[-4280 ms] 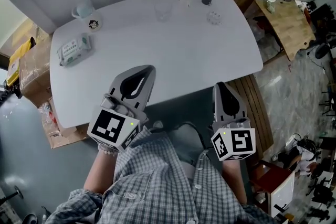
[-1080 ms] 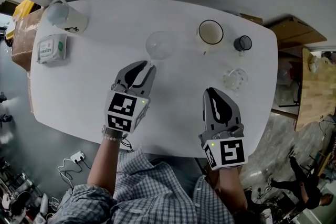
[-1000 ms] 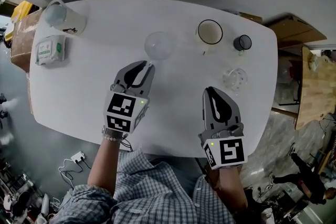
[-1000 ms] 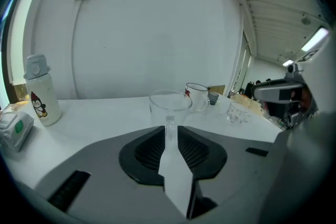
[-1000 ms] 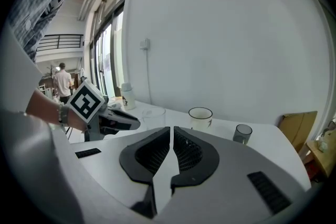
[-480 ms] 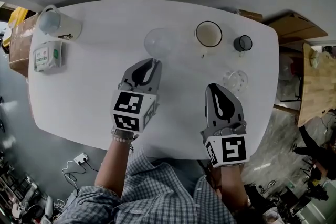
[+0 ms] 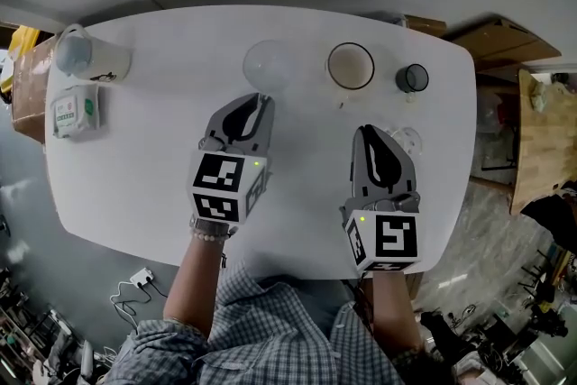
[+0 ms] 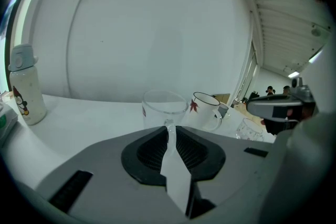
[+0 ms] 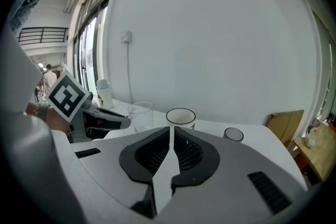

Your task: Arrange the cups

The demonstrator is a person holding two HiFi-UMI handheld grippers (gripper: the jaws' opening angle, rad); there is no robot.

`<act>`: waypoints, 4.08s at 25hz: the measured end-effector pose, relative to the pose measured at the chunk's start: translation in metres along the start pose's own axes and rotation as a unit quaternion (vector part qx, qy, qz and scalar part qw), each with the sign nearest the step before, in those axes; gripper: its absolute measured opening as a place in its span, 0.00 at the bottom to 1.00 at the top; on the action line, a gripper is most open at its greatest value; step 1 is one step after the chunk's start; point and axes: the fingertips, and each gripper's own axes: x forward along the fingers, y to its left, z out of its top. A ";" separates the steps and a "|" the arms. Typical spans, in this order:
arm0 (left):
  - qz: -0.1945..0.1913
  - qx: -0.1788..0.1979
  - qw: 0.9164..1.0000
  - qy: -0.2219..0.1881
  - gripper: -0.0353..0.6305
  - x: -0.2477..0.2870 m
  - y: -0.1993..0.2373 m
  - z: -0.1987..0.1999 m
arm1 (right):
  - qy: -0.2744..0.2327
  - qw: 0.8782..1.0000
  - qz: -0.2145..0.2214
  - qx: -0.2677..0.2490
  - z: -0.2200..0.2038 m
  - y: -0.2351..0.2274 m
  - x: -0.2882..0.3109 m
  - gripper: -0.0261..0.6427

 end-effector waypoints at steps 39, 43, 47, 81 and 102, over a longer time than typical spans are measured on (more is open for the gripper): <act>-0.022 0.028 0.999 -0.021 0.14 0.004 -0.001 0.016 | 0.102 0.986 0.112 -0.063 -0.032 0.031 0.077 0.17; -0.022 0.027 0.999 -0.021 0.14 0.004 -0.001 0.015 | 0.102 0.984 0.135 -0.057 -0.033 0.036 0.078 0.15; -0.022 0.025 0.999 -0.021 0.14 0.004 -0.001 0.015 | 0.103 0.984 0.138 -0.051 -0.033 0.037 0.079 0.15; -0.030 0.017 0.999 -0.028 0.14 0.001 0.000 0.015 | 0.136 0.991 0.014 0.000 -0.039 0.010 0.077 0.15; -0.031 0.015 0.999 -0.030 0.14 0.000 0.001 0.015 | 0.112 0.989 0.093 0.025 -0.033 0.031 0.082 0.13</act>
